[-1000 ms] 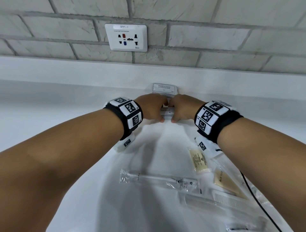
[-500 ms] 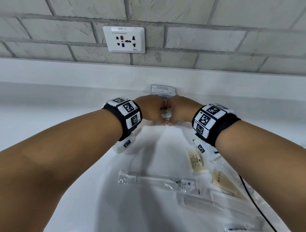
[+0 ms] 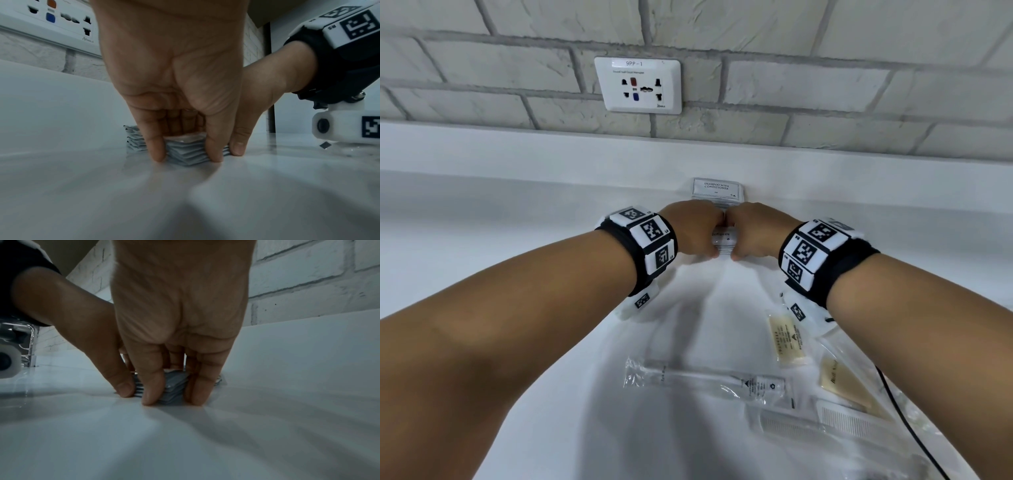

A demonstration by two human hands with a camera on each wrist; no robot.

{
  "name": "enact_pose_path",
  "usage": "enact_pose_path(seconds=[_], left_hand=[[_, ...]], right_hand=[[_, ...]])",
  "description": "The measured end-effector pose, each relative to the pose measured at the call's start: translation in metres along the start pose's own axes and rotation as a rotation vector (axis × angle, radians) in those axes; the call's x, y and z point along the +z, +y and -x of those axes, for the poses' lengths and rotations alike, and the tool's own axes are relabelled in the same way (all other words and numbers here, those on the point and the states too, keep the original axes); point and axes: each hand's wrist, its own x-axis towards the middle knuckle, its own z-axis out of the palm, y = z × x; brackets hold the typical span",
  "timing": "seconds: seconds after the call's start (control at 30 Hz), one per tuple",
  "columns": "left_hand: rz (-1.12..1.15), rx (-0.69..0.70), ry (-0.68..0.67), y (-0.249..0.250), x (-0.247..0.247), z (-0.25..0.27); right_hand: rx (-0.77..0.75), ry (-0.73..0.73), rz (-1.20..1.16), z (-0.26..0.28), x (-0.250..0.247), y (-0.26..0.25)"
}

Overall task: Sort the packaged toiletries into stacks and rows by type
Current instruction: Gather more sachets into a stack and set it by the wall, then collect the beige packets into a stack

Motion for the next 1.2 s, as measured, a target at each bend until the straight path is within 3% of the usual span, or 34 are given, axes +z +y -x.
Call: enact_pose_path(seconds=[0.7,0.87,0.97,1.07,1.2], left_hand=[[0.077,-0.013,0.082,-0.004,-0.008,0.004],[0.048,-0.033,0.283,0.003,-0.020,0.029],[0.121,0.116,0.359,0.018,-0.021,0.049],[0.121,0.330,0.248,0.051,-0.010,0.070],[0.069,0.429,-0.013,0.105,0.013,0.090]], right_hand=[[0.039,-0.030,-0.097,-0.001,-0.012,0.006],[0.073,0.024,-0.156,0.032,-0.035,0.021],[0.128,0.079,-0.214,0.063,-0.047,0.038],[0.159,0.040,-0.193,0.105,-0.042,0.052],[0.200,-0.153,-0.076,0.164,-0.013,0.069]])
